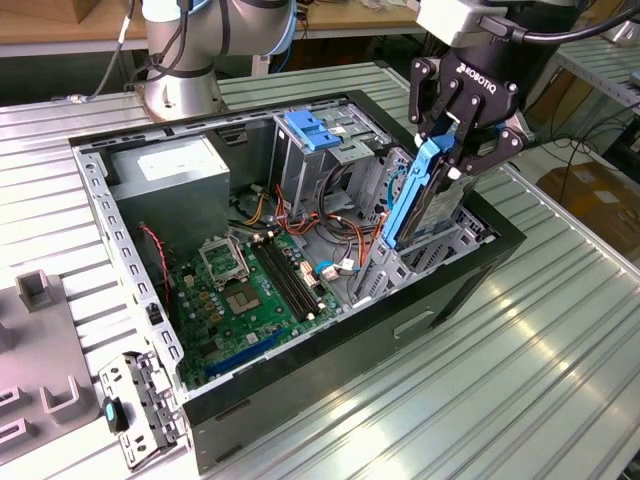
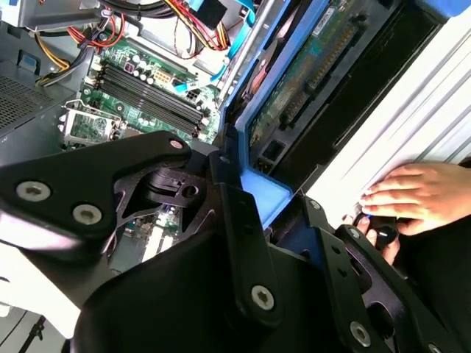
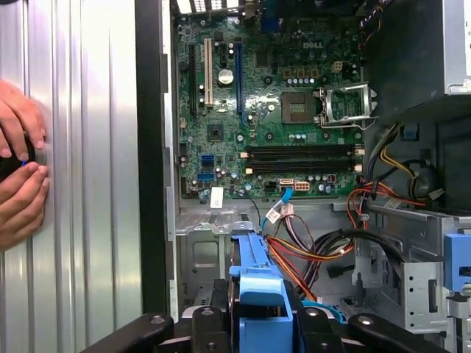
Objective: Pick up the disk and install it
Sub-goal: 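Insert the disk into the insertion slot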
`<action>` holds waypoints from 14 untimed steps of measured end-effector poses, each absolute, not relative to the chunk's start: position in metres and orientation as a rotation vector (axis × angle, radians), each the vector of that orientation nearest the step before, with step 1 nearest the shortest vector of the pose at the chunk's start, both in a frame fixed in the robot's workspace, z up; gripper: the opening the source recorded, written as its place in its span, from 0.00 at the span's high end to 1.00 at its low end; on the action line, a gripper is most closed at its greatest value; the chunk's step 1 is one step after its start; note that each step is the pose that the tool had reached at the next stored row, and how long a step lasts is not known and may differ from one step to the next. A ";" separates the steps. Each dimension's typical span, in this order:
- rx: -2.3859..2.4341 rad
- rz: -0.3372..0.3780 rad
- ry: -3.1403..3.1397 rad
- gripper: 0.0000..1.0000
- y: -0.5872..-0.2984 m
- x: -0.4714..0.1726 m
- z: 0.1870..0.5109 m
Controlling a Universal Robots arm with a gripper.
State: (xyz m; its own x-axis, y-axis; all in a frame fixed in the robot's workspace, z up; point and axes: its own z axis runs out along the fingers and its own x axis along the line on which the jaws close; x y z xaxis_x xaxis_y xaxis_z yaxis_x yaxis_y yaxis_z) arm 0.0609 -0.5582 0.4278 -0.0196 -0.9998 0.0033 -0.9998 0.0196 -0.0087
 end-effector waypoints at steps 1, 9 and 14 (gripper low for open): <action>-2.197 -0.014 2.241 0.56 -0.558 0.061 0.428; -2.197 -0.014 2.241 0.49 -0.558 0.061 0.419; -2.198 -0.014 2.240 0.76 -0.559 0.062 0.406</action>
